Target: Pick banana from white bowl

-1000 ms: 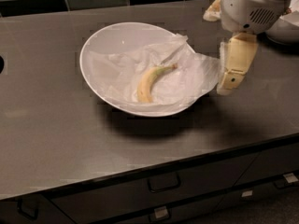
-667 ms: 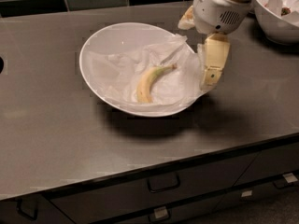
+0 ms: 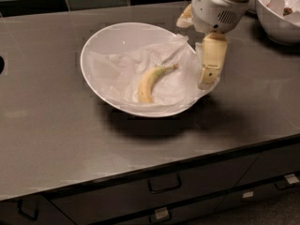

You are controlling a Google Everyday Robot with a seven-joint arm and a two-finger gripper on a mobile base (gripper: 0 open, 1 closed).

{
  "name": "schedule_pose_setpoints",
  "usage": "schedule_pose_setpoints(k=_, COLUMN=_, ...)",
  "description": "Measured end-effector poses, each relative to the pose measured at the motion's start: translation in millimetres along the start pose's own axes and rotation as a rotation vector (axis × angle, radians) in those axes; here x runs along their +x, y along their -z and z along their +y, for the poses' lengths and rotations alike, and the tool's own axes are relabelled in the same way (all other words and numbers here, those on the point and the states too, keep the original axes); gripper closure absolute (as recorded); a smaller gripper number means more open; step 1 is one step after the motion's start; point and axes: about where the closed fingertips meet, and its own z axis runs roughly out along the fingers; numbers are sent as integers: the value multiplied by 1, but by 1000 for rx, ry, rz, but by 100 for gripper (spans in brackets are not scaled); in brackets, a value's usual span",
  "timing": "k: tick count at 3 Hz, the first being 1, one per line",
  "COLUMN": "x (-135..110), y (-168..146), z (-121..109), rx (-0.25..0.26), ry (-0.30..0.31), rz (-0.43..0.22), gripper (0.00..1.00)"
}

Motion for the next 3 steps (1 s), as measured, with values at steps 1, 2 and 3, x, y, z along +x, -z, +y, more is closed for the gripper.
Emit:
schedule_pose_setpoints(k=1, x=-11, y=-11, z=-9, rx=-20, ry=46, rz=2, gripper=0)
schedule_pose_setpoints(k=2, x=-18, y=-28, z=-13, rx=-59, ry=74, rz=-10, gripper=19)
schedule_pose_setpoints(k=3, x=-18, y=-41, z=-18, rx=-96, ry=86, rz=-29, gripper=26)
